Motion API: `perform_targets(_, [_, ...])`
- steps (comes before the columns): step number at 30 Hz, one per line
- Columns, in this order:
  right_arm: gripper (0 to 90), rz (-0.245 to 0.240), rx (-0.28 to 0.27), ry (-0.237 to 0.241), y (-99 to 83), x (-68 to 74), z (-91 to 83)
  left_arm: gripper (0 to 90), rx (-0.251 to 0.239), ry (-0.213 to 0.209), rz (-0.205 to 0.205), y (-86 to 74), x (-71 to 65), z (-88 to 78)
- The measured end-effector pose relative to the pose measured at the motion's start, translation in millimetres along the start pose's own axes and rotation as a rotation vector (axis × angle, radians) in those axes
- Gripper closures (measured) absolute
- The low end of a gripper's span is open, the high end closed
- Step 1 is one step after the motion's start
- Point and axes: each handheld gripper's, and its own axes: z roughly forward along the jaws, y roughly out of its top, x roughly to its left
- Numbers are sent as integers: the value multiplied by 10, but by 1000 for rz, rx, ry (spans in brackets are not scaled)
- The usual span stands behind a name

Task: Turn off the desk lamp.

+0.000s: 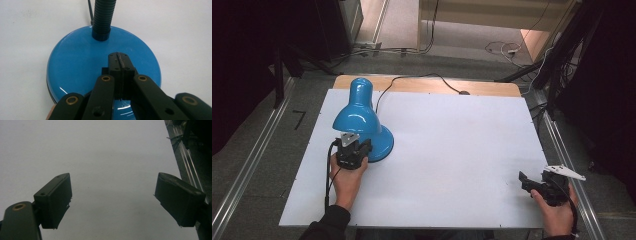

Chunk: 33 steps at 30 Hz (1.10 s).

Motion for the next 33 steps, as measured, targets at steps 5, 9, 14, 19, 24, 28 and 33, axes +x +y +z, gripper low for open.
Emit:
perform_targets(5, [127,2,1,2,0,-2,-4,852,-5,-5,-3,0,11,-9])
perform_targets(9, [127,1,1,1,0,-3,3,818,-7,-11,-3,1,15,-13])
perform_targets(14, [127,2,2,2,-1,-5,3,710,-32,-20,-10,6,17,-28])
perform_targets(19, [127,4,1,3,-1,-5,-3,476,-52,-32,-9,9,18,-30])
perform_targets(24, [127,6,0,5,-3,-9,-5,278,-71,-8,-19,18,11,-34])
perform_targets(28, [127,5,-1,6,-4,-11,-5,216,-57,-2,-32,19,26,-33])
perform_targets(33, [127,6,0,6,-3,-8,-6,216,-51,4,-25,17,23,-47])
